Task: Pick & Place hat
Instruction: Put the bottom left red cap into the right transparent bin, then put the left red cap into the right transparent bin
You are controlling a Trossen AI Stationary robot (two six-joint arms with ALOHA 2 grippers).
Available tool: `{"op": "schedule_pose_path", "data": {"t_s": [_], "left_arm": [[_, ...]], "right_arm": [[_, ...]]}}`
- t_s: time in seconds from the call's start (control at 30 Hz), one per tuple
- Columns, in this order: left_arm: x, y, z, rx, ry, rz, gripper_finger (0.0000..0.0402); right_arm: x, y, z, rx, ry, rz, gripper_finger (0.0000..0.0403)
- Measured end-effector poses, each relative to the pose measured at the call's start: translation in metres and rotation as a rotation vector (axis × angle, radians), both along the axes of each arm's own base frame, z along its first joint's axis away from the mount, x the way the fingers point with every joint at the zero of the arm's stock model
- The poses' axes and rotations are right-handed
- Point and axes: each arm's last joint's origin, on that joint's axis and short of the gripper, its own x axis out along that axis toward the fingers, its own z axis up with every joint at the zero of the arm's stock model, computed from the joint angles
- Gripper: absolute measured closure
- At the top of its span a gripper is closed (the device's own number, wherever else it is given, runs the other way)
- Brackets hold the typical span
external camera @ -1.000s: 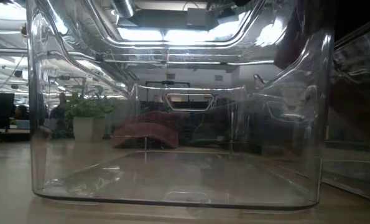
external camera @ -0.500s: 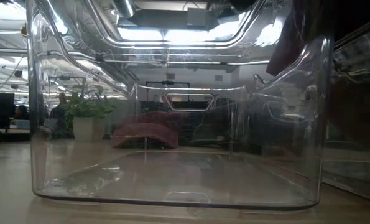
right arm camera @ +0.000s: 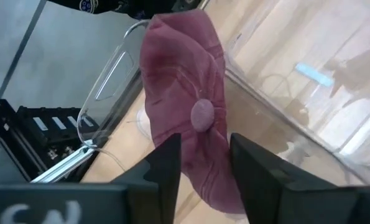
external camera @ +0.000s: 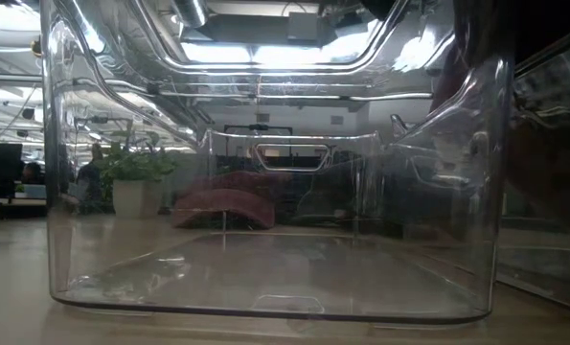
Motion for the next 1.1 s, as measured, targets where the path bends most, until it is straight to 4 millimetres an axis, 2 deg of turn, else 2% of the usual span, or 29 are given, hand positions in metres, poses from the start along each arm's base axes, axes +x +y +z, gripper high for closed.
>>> {"op": "schedule_pose_path", "data": {"t_s": [0.23,0.37,0.5,0.57,1.1], "left_arm": [[0.000,0.000,0.000,-0.007,0.000,0.001,0.0229],[0.000,0.000,0.000,-0.014,0.000,0.001,0.0229],[0.000,-0.001,0.000,-0.095,0.003,-0.035,0.0229],[0.000,-0.002,0.000,-0.102,0.004,-0.051,0.0229],[0.000,-0.002,-0.002,-0.104,0.020,-0.055,0.0229]], "right_arm": [[-0.005,-0.004,0.028,-0.064,-0.040,-0.016,0.0233],[-0.012,-0.008,0.048,-0.136,-0.056,-0.041,0.0235],[-0.026,-0.018,0.065,-0.270,-0.010,-0.074,0.0244],[-0.029,-0.024,0.074,-0.286,-0.050,-0.127,0.0248],[-0.103,-0.087,0.145,-0.304,-0.338,-0.428,0.0253]]}}
